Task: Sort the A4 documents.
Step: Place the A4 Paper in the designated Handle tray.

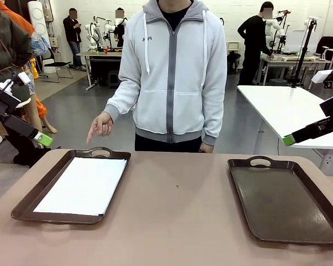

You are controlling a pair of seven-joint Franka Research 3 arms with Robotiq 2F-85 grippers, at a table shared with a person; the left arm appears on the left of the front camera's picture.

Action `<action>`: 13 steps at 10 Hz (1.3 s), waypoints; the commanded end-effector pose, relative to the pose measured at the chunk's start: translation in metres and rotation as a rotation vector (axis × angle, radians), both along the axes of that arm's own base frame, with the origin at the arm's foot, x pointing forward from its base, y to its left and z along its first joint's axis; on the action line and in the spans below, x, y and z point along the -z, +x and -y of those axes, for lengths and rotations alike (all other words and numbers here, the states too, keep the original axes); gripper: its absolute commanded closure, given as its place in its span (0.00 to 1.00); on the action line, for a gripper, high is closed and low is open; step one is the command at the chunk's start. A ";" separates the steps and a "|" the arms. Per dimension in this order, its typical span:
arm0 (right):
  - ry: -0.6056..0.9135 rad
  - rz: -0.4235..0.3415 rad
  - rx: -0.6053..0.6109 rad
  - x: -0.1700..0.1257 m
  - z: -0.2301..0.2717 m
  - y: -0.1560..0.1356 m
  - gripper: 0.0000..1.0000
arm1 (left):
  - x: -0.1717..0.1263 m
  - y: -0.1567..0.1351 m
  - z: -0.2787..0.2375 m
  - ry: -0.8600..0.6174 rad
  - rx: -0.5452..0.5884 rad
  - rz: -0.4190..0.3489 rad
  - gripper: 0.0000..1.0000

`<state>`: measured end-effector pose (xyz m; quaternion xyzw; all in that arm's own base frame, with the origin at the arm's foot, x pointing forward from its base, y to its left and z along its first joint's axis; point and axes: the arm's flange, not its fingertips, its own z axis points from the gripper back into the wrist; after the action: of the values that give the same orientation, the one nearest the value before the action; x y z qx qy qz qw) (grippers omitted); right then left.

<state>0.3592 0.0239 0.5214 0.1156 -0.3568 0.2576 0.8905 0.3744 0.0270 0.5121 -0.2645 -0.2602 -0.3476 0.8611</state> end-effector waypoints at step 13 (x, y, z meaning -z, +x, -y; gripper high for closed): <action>0.004 -0.003 -0.004 0.001 0.000 0.001 0.00 | 0.000 0.002 -0.003 0.012 -0.027 0.024 0.00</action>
<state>0.3592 0.0239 0.5214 0.1156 -0.3568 0.2576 0.8905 0.3767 0.0305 0.5120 -0.2518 -0.2727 -0.3398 0.8642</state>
